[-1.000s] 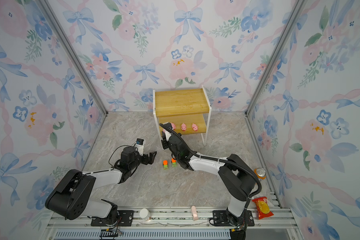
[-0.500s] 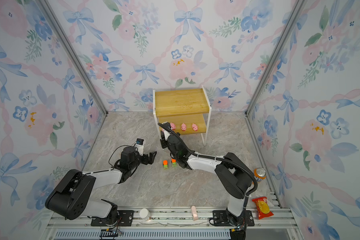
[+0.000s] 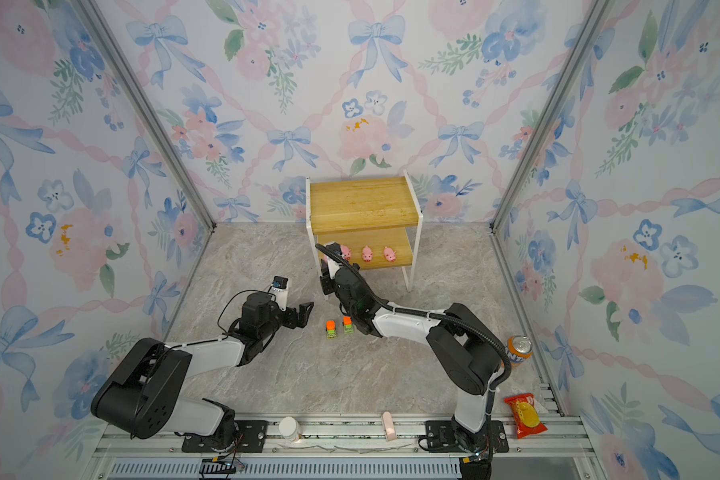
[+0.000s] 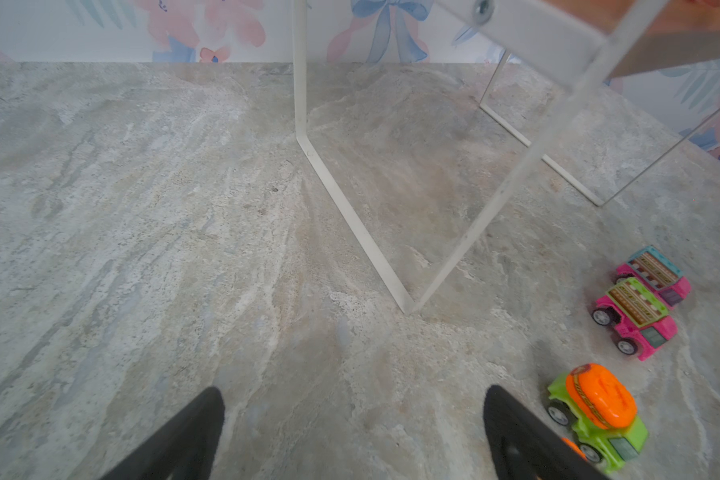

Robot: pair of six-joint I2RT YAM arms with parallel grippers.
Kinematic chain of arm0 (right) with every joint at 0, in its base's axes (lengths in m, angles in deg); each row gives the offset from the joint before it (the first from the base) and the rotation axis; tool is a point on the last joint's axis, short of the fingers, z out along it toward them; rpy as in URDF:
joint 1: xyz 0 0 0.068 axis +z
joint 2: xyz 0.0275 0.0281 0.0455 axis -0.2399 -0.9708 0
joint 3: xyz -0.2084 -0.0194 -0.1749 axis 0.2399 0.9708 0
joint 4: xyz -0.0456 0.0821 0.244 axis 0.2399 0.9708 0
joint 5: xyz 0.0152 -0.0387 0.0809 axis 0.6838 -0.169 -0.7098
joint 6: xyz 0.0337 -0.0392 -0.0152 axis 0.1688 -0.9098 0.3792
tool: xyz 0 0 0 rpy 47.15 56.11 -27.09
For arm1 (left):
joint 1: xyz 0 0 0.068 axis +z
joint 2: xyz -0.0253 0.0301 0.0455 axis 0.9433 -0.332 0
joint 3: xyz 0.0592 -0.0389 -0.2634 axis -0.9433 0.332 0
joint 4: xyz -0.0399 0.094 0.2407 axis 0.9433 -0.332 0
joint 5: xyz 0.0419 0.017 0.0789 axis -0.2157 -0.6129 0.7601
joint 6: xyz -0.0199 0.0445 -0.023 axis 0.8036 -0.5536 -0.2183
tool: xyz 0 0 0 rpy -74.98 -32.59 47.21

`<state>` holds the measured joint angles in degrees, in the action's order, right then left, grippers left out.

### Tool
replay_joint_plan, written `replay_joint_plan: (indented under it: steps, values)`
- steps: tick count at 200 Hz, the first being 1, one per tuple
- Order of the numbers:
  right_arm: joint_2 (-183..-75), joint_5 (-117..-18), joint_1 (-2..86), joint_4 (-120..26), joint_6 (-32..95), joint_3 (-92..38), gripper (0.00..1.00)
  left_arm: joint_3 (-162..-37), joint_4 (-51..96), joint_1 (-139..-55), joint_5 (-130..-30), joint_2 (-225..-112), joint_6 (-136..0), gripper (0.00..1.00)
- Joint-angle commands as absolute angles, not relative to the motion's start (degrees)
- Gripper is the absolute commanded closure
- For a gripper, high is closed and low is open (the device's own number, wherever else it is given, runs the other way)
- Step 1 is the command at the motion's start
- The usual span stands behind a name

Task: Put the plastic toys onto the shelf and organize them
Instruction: 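Lower the pig beside the other pigs and open the right gripper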

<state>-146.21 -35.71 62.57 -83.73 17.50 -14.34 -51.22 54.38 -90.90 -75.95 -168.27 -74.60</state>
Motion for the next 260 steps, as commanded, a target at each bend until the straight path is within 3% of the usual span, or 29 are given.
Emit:
replay_joint_plan:
  steps: [1, 260]
  values:
    - [-147.5, -35.1, 61.9, -86.0, 17.8, -15.9, 0.63, -52.1, 54.2, -91.2, -75.8, -168.4, -75.8, 0.02]
    - [-152.1, -36.5, 60.0, -85.2, 18.7, -19.0, 0.59, -52.5, 54.2, -91.2, -75.7, -169.4, -75.9, 0.02]
